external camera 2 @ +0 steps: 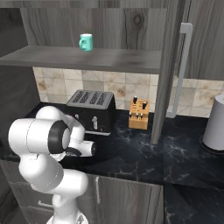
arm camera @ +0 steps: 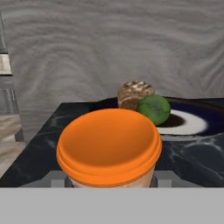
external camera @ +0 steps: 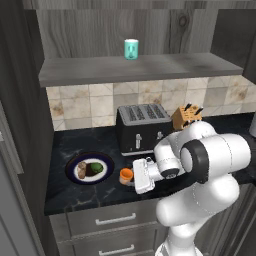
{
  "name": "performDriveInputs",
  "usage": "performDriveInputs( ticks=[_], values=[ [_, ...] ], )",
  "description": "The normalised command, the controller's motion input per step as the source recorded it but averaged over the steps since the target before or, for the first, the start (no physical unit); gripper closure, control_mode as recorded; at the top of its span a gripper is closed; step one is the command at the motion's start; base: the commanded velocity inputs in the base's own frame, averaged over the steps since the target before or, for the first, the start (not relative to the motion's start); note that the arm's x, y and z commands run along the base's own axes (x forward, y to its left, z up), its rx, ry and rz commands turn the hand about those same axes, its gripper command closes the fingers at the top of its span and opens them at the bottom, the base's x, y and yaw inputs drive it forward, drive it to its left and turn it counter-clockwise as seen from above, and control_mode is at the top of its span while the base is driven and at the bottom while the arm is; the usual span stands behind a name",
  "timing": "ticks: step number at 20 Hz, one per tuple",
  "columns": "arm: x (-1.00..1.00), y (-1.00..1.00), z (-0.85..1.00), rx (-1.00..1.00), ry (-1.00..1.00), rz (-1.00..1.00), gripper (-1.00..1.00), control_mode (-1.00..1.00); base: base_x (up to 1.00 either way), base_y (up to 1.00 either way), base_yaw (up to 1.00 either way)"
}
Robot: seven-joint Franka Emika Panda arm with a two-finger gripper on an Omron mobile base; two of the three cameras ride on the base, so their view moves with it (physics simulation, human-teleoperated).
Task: Pick the avocado and bread from the counter and place them on the plate. Then pick the jam from the cabinet and place it next to the plate. Lastly close the cabinet door.
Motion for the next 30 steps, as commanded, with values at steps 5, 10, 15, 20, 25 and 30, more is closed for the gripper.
performDriveInputs(
  ticks=[5, 10, 15, 20, 25, 30],
  values=[
    [0.11, 0.14, -0.02, 0.0, 0.0, 0.0, 1.0, -1.0, 0.0, 0.0, 0.0],
    [0.16, 0.09, 0.0, 0.01, 0.0, 0.0, 1.0, -1.0, 0.0, 0.0, 0.0],
    [0.21, 0.01, -0.04, 0.0, 0.0, 0.0, 1.0, -1.0, 0.0, 0.0, 0.0],
    [0.16, 0.0, -0.13, 0.0, -0.01, 0.0, 1.0, -1.0, 0.0, 0.0, 0.0],
    [0.11, 0.0, -0.17, 0.0, -0.03, 0.0, 1.0, -1.0, 0.0, 0.0, 0.0],
    [0.13, 0.0, -0.07, 0.0, -0.02, 0.0, 1.0, -1.0, 0.0, 0.0, 0.0]
  ],
)
